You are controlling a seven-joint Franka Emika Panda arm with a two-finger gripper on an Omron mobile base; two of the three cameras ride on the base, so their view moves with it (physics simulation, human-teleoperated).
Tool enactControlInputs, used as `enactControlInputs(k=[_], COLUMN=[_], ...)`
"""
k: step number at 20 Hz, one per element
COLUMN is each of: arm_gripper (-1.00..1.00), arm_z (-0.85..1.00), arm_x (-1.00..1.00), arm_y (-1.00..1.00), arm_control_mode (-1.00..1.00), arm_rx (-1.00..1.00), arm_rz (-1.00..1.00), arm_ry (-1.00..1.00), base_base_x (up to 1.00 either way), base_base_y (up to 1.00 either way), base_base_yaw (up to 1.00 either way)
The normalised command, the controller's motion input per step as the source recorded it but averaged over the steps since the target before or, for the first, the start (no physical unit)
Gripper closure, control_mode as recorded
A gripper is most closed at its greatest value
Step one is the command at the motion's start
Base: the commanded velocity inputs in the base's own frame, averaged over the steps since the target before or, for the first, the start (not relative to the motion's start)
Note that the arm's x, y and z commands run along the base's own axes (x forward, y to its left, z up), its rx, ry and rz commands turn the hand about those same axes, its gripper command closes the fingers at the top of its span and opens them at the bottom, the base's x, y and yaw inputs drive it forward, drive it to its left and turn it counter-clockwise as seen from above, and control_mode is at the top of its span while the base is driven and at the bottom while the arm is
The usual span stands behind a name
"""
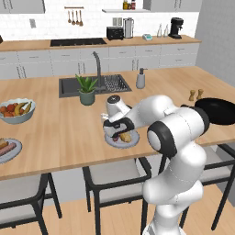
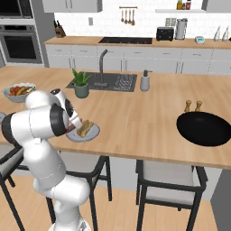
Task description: Place one bun and one sausage from the bowl on each plate.
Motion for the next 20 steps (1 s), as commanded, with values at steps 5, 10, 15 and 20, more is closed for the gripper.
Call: enactControlInputs(k=[5,10,15,20], arm_gripper=[1.0,-1.0,-1.0,-1.0], arm_z=[-0.13,-0.21,-0.03,0.27], arm_x=[-0.03,-0.11,-0.08,-0.36], arm_y=[-0.05,0.0,-0.18,-0.09], arm_control_mode=[-1.0,-1.0,-1.0,-1.0], arm_rx=[0.0,0.0,0.01,0.01], arm_rz=[0.0,0.0,0.0,0.0], arm_ry=[0.03,-0.01,-0.08,-0.03], base_base_x=[0.0,0.0,0.0,0.0], base_base_y=[0.0,0.0,0.0,0.0], base_base_yaw=[0.0,0.0,0.0,0.0])
